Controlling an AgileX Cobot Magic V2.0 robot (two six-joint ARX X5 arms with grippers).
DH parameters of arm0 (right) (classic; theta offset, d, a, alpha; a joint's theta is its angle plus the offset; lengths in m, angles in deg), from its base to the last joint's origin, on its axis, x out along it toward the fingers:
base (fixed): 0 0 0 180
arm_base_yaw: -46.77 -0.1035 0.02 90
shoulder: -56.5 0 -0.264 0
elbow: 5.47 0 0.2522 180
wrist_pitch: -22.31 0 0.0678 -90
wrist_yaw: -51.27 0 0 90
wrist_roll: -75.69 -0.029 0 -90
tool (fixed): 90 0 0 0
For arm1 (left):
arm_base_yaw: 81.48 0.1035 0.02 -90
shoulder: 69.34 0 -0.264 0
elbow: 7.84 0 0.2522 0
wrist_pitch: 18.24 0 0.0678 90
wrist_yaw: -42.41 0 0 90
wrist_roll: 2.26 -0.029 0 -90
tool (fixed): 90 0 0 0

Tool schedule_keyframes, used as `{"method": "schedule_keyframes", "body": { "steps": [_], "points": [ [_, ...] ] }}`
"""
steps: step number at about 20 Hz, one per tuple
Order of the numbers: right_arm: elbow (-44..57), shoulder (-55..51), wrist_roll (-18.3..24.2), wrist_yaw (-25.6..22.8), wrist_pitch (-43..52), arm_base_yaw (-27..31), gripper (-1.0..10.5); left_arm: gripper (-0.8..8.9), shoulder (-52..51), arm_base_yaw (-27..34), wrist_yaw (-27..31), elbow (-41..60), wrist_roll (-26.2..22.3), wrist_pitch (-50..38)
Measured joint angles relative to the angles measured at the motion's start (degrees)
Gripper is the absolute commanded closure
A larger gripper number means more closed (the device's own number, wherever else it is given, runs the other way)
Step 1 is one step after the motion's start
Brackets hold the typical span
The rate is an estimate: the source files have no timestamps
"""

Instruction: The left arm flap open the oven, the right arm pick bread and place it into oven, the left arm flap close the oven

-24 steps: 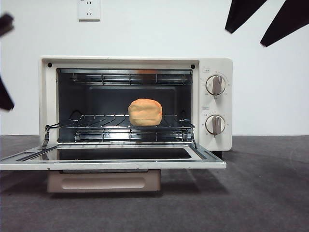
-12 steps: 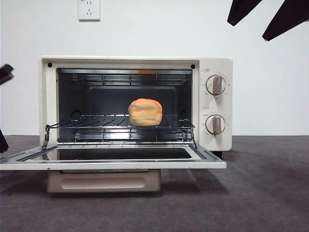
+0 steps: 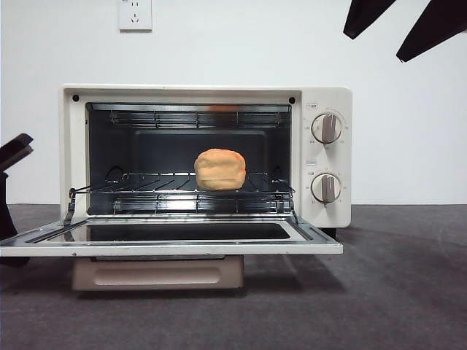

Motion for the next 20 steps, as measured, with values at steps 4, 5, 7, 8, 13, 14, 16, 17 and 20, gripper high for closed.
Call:
{"method": "schedule_keyframes", "body": {
  "steps": [4, 5, 7, 8, 13, 14, 16, 17, 20],
  "points": [
    [0.0, 0.0, -0.02, 0.0, 0.0, 0.0, 5.3, 7.99, 2.67, 0.83, -3.15, 0.02, -0.26, -0.68],
    [0.0, 0.0, -0.02, 0.0, 0.0, 0.0, 5.3, 7.99, 2.93, 1.25, -4.57, 0.11, -0.31, -1.22],
    [0.0, 0.0, 0.0, -0.02, 0.0, 0.0, 5.3, 7.99, 3.04, 2.25, -7.19, 0.31, -0.2, -2.75],
    [0.0, 0.0, -0.02, -0.02, 0.0, 0.0, 5.3, 7.99, 3.04, 2.86, -8.44, 0.31, 0.11, -3.52],
    [0.0, 0.0, 0.0, -0.28, 0.0, 0.0, 5.3, 7.99, 3.06, 5.29, -14.23, 0.33, 1.77, -5.31],
    [0.0, 0.0, 0.0, -0.74, 0.0, 0.0, 5.3, 7.98, 3.06, 5.62, -15.1, 0.33, 1.81, -5.66],
    [0.0, 0.0, -0.02, -1.57, 0.0, 0.0, 5.3, 7.98, 3.06, 6.23, -16.83, 0.39, 2.75, -7.23],
    [0.0, 0.0, -0.02, -1.57, 0.0, 0.0, 5.3, 7.98, 3.06, 6.4, -17.31, 0.42, 3.3, -8.37],
    [0.0, 0.0, -0.17, -1.57, 0.0, 0.0, 5.3, 7.98, 3.06, 6.99, -18.47, 0.42, 5.46, -12.35]
  ]
}}
